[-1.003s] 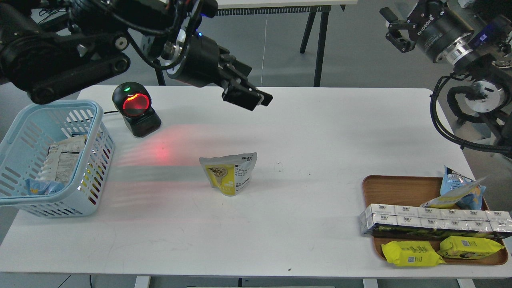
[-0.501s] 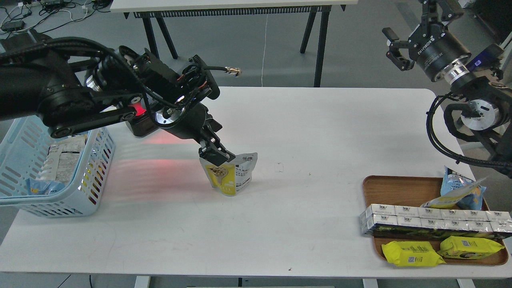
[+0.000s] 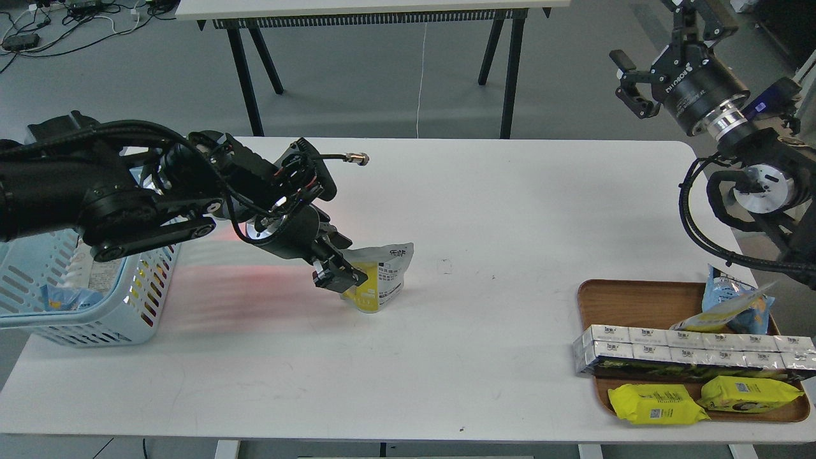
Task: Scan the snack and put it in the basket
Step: 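Reach the left gripper to the standing packet and grasp its top, then carry the packet with the left gripper over the blue basket and lower it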
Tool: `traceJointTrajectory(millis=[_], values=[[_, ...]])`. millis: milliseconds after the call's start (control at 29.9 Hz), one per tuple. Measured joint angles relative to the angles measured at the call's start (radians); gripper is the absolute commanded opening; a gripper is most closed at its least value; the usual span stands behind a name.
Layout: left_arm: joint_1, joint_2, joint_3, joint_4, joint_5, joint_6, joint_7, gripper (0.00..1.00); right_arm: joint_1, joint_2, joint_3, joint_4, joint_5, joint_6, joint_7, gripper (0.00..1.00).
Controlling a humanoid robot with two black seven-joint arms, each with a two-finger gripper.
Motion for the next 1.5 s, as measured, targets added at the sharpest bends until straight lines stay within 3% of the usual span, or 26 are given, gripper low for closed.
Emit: traceJointTrajectory(millis=[568,702,1036,1270,1504], values=[[-0.010,0.046,-0.014,-0.027,0.005,-0.045,-0.001,0.00,-0.009,0.000,0.000,0.002,0.000,0.000,0.000,0.98],[-0.052,0.090,-0.037,-0.036,0.003,-0.085,0.000,0.00,-0.009,0.000,0.000,0.002,0.000,0.000,0.000,0.98],[-0.135,0.203,-0.031,-0.022,0.009,-0.093,-0.001,0.00,-0.009,-0.002,0.008,0.002,0.000,0.000,0.000,0.98],[-0.134,0.251,-0.026,0.050,0.103,-0.087,0.000,0.00,-0.009,0.000,0.022,0.002,0.000,0.000,0.000,0.98],[-0.136,0.335,-0.035,0.039,0.118,-0.096,0.000,0.00,-0.009,0.001,0.023,0.002,0.000,0.000,0.000,0.98]])
